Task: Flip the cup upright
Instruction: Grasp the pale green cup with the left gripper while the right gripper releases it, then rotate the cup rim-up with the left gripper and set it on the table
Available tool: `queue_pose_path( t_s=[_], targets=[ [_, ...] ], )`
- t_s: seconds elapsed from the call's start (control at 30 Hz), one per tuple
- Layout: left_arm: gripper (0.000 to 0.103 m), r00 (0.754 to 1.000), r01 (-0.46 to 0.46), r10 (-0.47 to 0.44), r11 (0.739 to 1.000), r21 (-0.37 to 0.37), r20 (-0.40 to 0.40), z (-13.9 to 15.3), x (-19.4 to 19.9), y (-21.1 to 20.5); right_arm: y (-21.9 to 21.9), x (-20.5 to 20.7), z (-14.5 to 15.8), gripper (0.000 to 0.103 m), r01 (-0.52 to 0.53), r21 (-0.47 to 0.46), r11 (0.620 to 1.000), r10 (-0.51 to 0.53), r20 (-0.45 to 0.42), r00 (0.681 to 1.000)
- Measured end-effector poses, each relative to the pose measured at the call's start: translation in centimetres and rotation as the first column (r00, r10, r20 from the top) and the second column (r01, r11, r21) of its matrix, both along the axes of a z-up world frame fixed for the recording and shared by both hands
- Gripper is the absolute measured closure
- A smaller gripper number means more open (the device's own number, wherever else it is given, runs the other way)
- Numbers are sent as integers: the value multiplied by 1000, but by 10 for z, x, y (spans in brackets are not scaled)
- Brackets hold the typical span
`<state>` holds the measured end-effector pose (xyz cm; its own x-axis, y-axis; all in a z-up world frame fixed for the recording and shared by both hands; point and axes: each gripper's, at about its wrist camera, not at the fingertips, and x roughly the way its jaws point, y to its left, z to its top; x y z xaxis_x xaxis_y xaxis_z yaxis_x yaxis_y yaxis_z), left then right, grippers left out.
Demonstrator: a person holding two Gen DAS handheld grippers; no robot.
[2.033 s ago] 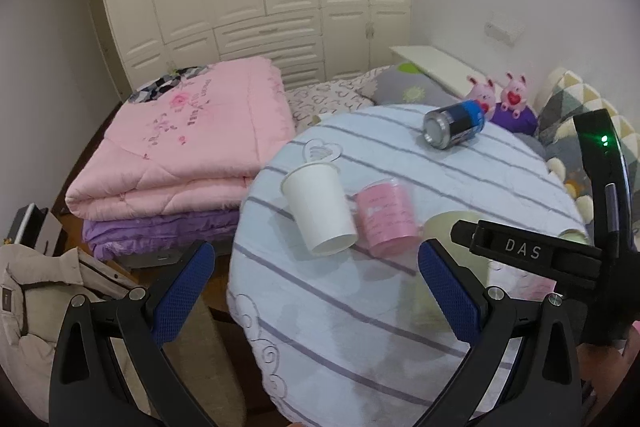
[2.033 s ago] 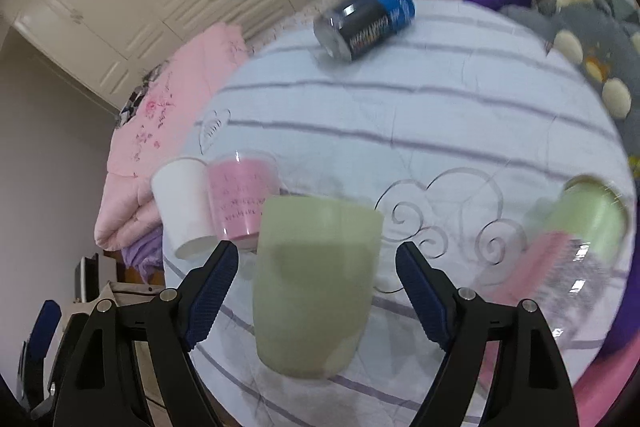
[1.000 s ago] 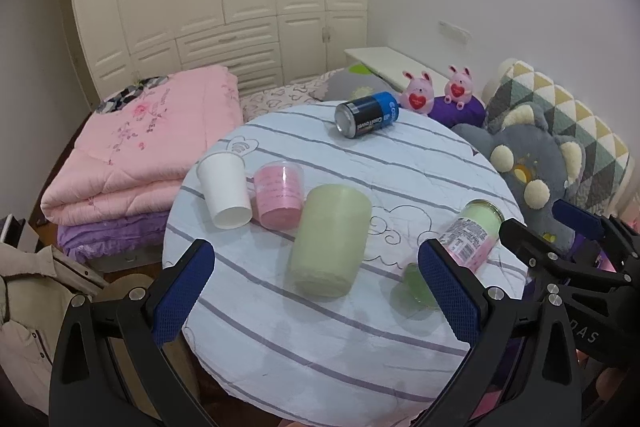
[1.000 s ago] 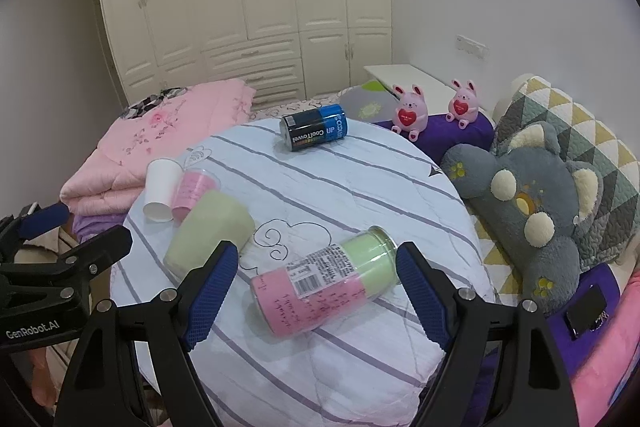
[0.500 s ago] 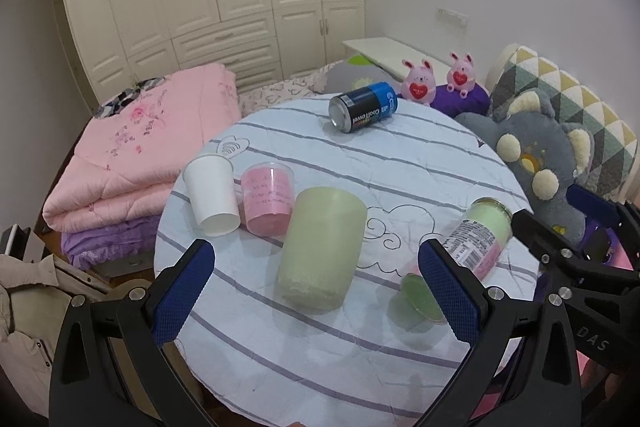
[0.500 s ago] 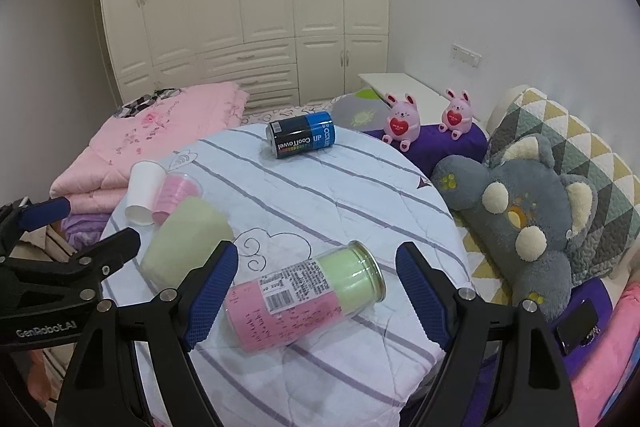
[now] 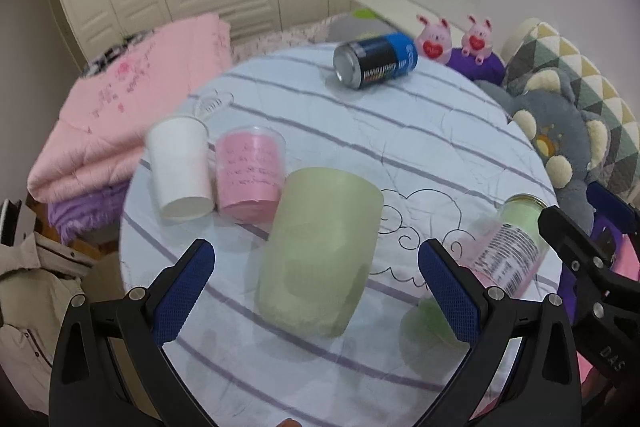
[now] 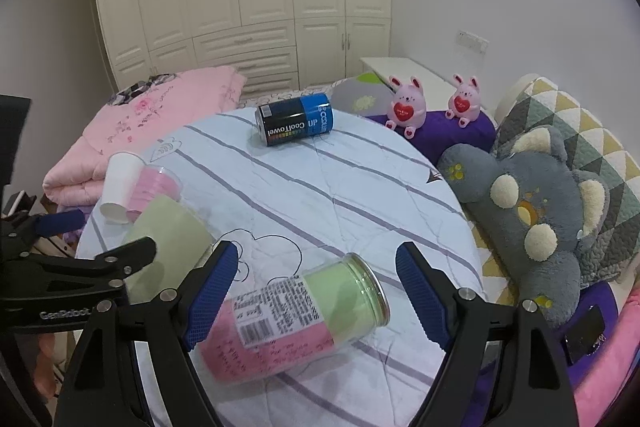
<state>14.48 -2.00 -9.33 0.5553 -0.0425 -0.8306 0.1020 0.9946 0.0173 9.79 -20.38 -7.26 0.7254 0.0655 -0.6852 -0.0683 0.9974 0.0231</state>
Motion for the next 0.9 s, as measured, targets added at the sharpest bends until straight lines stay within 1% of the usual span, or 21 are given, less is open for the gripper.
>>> queue_pose_path(
  t_s=[0.07,0.17,0.33,0.47,0.53,0.6,0.67,0.73,0.77,0.9],
  targets=[
    [0,1000,6,-6,1000,-9,-27,-8,9,-3,-1,6,-3,20,1,-4,1000,-1,-8,1000],
    [0,998,13,-13,1000,4,-54,-17,21,-9,-2,16,-9,20,3,-10,1000,-3,-24,1000],
    [0,997,18,-17,1000,2,-79,-30,34,-12,-4,28,-18,20,-2,-14,1000,1,-54,999],
    [1,993,18,-12,999,49,-121,-43,44,-15,-3,35,-23,20,-7,-11,1000,6,-68,998],
    [5,990,11,-2,998,62,-144,-49,50,-15,-2,38,-25,20,-11,-10,1000,10,-75,997],
    [14,987,7,4,998,65,-163,-52,54,-16,-1,41,-26,20,-17,-14,1000,16,-81,997],
    [17,984,17,-4,997,71,-180,-57,57,-19,-1,42,-27,20,-20,-14,1000,18,-83,996],
    [17,985,20,-5,996,88,-172,-57,58,-22,-1,43,-28,20,-20,-9,1000,19,-87,996],
    [17,986,16,-1,996,84,-166,-56,57,-21,-1,44,-28,20,-18,-9,1000,18,-87,996],
    [17,993,13,-9,999,30,-117,-45,51,-16,-1,42,-28,20,-18,-7,1000,17,-86,996]
  ],
)
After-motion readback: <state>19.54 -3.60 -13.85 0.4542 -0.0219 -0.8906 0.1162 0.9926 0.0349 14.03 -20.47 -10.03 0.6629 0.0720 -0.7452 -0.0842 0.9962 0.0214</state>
